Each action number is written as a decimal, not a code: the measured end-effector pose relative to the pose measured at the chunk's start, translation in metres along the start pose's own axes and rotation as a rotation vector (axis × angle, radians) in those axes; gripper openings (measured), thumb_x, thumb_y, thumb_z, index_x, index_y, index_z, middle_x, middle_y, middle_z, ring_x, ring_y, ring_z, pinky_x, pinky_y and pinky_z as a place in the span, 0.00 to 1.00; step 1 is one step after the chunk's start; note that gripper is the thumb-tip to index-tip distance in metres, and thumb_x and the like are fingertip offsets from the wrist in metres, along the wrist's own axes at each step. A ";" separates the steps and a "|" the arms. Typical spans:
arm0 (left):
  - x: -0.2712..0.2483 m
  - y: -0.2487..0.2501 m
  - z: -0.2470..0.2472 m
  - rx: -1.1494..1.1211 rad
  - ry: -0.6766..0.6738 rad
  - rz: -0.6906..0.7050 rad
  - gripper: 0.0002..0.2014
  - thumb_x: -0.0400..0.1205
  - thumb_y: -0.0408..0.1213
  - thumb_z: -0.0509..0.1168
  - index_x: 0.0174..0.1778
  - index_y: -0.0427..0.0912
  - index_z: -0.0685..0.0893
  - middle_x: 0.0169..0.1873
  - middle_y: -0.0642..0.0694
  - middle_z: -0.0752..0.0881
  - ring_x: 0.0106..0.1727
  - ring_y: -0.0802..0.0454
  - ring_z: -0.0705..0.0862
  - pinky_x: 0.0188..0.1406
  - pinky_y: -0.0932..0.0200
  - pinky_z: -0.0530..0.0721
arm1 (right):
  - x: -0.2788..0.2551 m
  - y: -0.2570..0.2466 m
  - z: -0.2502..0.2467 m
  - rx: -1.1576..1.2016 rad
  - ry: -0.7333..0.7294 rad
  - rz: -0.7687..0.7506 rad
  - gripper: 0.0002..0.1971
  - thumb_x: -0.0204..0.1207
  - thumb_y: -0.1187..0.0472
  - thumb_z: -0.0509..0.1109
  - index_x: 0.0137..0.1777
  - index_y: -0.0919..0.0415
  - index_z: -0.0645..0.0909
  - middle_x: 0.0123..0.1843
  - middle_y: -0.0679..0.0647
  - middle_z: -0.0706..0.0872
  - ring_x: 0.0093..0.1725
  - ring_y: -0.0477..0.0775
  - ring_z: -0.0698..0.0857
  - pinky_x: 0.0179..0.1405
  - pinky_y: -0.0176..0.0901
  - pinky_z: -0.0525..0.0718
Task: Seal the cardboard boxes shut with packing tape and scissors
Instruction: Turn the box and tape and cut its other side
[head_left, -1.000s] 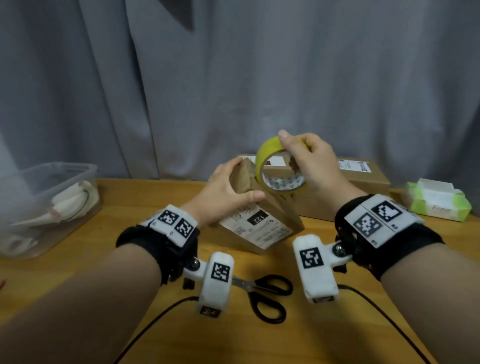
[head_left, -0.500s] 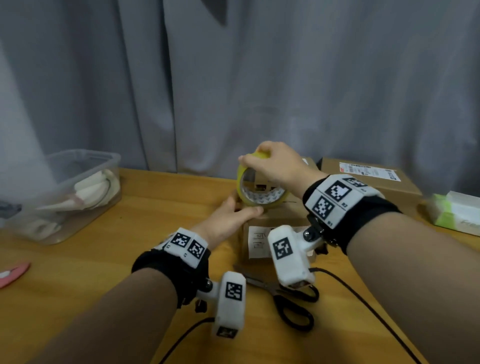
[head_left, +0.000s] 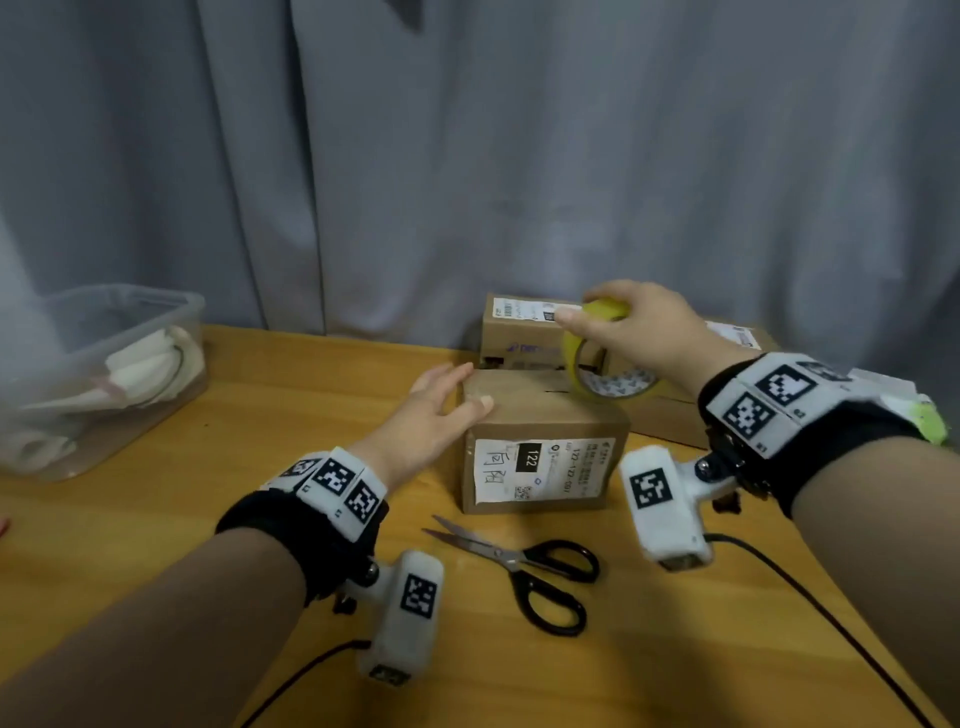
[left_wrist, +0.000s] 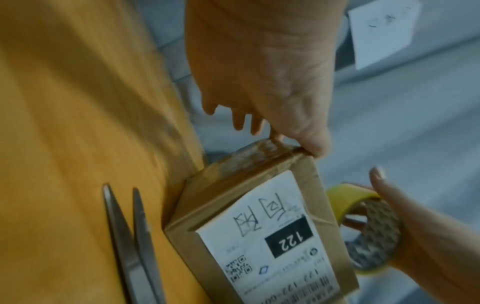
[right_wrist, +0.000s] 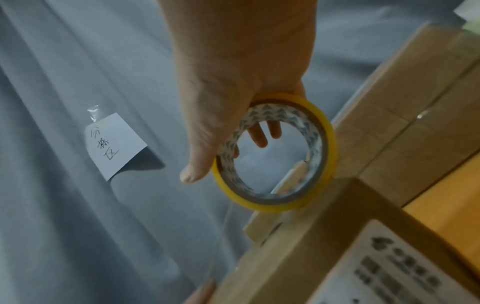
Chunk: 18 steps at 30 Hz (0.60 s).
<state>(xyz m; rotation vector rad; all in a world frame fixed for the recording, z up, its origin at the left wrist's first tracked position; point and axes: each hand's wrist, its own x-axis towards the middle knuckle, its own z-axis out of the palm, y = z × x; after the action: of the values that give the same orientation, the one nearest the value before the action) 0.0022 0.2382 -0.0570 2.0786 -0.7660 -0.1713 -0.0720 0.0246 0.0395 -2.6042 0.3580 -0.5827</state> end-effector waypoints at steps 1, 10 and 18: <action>0.000 0.005 -0.004 0.171 0.032 0.054 0.29 0.83 0.53 0.58 0.81 0.50 0.63 0.82 0.52 0.56 0.82 0.53 0.55 0.80 0.56 0.53 | -0.003 0.003 0.001 0.017 0.009 -0.011 0.34 0.71 0.31 0.67 0.70 0.52 0.79 0.62 0.53 0.82 0.61 0.54 0.80 0.56 0.42 0.74; -0.003 0.043 0.019 0.921 -0.164 0.145 0.43 0.80 0.66 0.40 0.82 0.34 0.52 0.83 0.37 0.52 0.84 0.45 0.51 0.82 0.53 0.45 | -0.002 -0.001 0.006 -0.080 -0.007 -0.078 0.32 0.78 0.33 0.59 0.71 0.55 0.78 0.64 0.58 0.84 0.66 0.60 0.80 0.60 0.48 0.77; 0.012 0.055 0.036 0.943 -0.177 0.189 0.45 0.79 0.69 0.46 0.83 0.37 0.54 0.83 0.39 0.55 0.83 0.45 0.55 0.82 0.50 0.53 | 0.007 -0.011 0.014 -0.154 -0.073 -0.046 0.22 0.81 0.48 0.57 0.72 0.52 0.75 0.70 0.59 0.80 0.70 0.65 0.75 0.67 0.54 0.76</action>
<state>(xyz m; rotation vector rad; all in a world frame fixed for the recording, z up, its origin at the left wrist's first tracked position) -0.0276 0.1832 -0.0334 2.8641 -1.3202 0.1513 -0.0576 0.0369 0.0359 -2.7795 0.3317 -0.4919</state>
